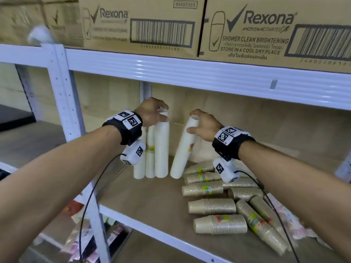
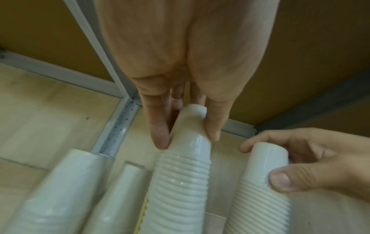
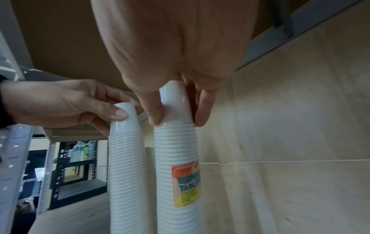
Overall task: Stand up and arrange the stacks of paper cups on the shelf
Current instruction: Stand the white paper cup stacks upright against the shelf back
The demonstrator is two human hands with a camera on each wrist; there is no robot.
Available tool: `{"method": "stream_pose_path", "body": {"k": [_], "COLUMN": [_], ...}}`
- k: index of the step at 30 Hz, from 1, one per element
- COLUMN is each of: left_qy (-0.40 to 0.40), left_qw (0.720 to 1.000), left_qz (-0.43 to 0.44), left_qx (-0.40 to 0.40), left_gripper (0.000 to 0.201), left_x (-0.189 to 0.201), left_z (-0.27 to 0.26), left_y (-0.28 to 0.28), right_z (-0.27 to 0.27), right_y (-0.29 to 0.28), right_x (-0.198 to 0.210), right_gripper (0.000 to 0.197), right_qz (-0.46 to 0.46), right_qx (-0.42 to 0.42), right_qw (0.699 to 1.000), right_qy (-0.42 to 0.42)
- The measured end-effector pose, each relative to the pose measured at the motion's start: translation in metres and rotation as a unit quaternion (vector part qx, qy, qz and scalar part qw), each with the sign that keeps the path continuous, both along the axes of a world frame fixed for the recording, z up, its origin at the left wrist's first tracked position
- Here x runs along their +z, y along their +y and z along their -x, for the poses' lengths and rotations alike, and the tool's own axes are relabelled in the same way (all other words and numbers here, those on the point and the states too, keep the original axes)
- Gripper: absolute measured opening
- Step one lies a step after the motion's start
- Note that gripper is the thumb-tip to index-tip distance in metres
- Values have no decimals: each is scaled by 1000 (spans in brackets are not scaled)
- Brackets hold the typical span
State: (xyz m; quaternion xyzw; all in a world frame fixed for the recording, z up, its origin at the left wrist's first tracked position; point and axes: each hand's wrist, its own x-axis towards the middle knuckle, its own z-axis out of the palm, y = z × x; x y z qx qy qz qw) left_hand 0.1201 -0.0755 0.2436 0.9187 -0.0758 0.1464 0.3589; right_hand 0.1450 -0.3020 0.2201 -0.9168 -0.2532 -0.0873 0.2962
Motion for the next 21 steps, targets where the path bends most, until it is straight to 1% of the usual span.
{"method": "stream_pose_path", "body": {"k": [4, 8, 17, 21], "left_qy": [15, 28, 48, 50], "left_qw": [999, 996, 993, 992], "left_qz": [-32, -61, -58, -50], "left_qx": [31, 62, 92, 102], "left_gripper": [44, 43, 42, 45], "left_x": [-10, -23, -49, -57], "left_z": [10, 17, 22, 20], "left_y": [25, 45, 74, 78], "right_z": [0, -1, -4, -10], "right_y": [35, 65, 112, 127], "right_x": [-8, -17, -37, -45], "right_gripper": [51, 53, 60, 55], "right_qz": [0, 3, 17, 23], "right_qx": [34, 56, 78, 77], "right_qw": [999, 998, 996, 996], "right_qy": [4, 15, 33, 27]}}
